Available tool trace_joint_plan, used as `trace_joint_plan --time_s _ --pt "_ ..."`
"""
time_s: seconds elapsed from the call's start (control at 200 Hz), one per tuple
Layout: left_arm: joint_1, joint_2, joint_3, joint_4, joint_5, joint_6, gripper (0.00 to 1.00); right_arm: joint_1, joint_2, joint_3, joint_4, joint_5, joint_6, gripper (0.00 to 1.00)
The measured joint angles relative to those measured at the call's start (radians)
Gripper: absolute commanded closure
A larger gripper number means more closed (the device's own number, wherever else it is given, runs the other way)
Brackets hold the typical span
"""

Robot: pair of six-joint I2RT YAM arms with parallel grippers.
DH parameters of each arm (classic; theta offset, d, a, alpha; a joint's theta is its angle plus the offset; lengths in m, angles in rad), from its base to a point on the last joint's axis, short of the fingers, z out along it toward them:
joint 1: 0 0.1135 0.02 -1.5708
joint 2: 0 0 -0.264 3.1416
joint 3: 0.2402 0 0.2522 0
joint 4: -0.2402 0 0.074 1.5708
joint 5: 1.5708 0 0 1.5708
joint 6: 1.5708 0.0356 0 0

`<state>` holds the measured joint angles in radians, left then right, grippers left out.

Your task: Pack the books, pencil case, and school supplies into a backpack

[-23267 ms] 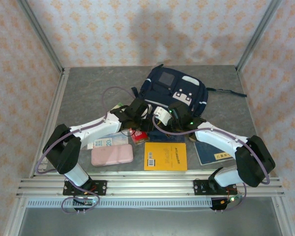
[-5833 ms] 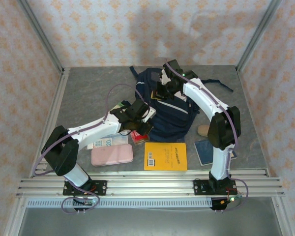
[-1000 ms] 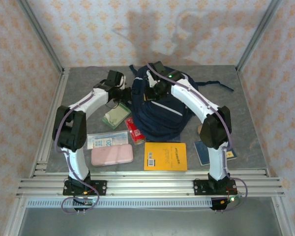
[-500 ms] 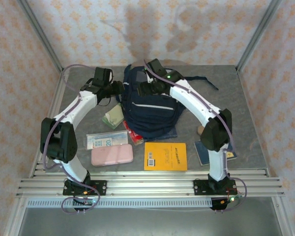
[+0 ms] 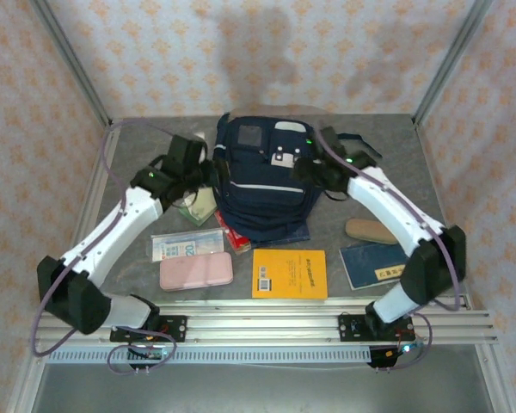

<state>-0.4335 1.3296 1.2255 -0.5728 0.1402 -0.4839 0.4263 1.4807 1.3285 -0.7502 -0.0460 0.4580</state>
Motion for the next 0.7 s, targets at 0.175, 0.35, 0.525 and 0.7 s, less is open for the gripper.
trace_joint_plan --time_s 0.175,0.35,0.525,0.7 --pt "-0.030 -0.052 -0.067 -0.023 -0.019 -0.005 0.39 -0.134 -0.201 -0.178 -0.013 0.058 0.232 0.01" --pt "-0.101 0.103 0.111 -0.119 -0.063 0.165 0.39 -0.142 -0.185 -0.198 0.011 0.030 0.298 0.00" --pt "-0.193 0.361 0.347 -0.214 -0.072 0.412 0.38 -0.141 -0.158 -0.235 0.054 -0.033 0.207 0.00" --pt "-0.241 0.562 0.409 -0.240 -0.135 0.644 0.33 -0.141 -0.164 -0.239 0.060 -0.062 0.101 0.00"
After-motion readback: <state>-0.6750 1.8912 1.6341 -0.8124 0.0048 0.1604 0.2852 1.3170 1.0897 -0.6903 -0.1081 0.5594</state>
